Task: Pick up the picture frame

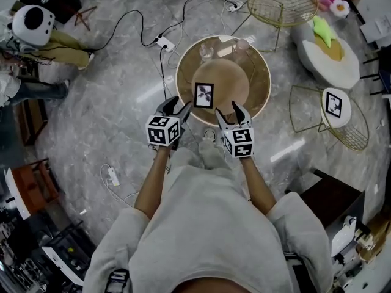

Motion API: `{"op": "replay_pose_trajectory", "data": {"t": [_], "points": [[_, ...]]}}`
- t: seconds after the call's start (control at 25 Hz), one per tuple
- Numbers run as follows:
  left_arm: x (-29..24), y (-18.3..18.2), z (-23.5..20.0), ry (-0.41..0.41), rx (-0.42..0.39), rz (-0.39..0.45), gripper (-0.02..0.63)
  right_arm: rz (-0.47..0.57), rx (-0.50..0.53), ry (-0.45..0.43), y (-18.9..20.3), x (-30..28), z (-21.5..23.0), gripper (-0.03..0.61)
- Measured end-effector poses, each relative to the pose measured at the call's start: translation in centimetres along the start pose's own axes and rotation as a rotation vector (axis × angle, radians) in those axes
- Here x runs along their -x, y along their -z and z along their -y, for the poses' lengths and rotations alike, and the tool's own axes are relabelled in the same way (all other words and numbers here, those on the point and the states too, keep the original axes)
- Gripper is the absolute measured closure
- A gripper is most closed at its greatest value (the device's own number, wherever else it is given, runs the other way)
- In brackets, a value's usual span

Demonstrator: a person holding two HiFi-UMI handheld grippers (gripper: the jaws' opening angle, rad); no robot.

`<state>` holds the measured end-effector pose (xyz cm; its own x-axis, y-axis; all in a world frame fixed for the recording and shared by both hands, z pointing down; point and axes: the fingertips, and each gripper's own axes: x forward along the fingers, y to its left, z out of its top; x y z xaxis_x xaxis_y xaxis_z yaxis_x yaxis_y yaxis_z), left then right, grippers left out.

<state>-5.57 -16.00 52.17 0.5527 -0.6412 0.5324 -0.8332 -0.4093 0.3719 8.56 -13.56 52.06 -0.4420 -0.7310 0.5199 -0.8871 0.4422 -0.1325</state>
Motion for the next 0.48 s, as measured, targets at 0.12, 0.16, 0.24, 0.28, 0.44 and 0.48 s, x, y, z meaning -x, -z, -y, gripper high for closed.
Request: {"op": "replay_pose_trajectory", "data": {"t": [0.12,0.16,0.24,0.28,0.44,0.48], "points": [[-0.2,0.5,-0.3,-0.001,0.008,-0.014,0.383,-0.008,0.0,-0.006,0.2,-0.3,-0.2,0.327],[-0.4,0.6,-0.3,0.0,0.009,-0.018,0.383,-0.011,0.0,-0.007,0.2,-0.4,-0.2,0.327],[-0.8,0.8,-0.4,0.003,0.011,-0.026,0.383,-0.014,-0.004,-0.004,0.4,-0.7,0.0,0.33],[-1.0,0.9,-0.4,0.006,0.011,-0.029,0.384,-0.015,-0.006,-0.002,0.4,-0.8,0.0,0.331],[-1.5,1.3,-1.0,0.021,0.018,-0.038,0.384,-0.019,-0.01,0.005,0.4,-1.7,-0.3,0.334],[-1.7,1.4,-1.1,0.025,0.019,-0.042,0.383,-0.021,-0.011,0.007,0.5,-1.8,-0.3,0.336]]}}
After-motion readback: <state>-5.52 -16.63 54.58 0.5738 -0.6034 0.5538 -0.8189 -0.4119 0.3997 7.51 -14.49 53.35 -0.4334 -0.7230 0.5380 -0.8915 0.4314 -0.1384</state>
